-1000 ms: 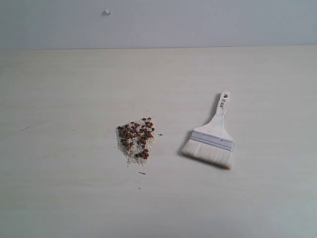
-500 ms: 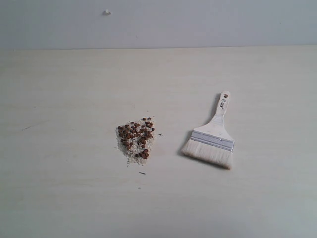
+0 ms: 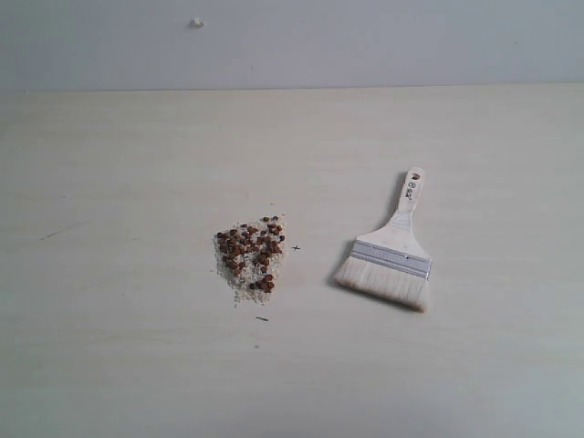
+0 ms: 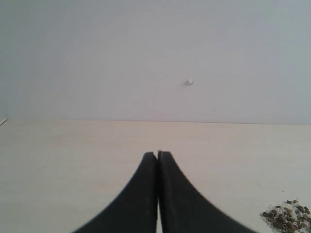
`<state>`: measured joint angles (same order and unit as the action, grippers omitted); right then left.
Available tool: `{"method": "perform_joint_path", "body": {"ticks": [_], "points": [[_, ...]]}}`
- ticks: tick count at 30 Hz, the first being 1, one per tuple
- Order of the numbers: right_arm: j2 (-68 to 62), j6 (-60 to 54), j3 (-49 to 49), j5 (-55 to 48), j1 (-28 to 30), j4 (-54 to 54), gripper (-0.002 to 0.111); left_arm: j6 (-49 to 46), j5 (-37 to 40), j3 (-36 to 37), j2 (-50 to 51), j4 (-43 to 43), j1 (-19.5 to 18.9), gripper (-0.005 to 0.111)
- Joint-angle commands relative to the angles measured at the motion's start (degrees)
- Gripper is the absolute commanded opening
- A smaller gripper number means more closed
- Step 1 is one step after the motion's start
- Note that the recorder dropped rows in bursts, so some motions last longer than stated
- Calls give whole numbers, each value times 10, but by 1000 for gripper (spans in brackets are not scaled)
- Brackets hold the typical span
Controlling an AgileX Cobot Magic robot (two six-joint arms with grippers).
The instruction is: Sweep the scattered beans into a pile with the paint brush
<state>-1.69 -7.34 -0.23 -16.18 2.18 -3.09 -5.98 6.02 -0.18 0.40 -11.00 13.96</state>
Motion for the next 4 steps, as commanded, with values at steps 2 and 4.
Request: {"method": "perform_joint_path", "body": {"ticks": [2, 4], "points": [[4, 0, 2, 2, 4, 2, 0, 3, -2, 2, -4, 1, -1, 0], [4, 0, 2, 2, 4, 2, 0, 3, -2, 2, -4, 1, -1, 0]]}}
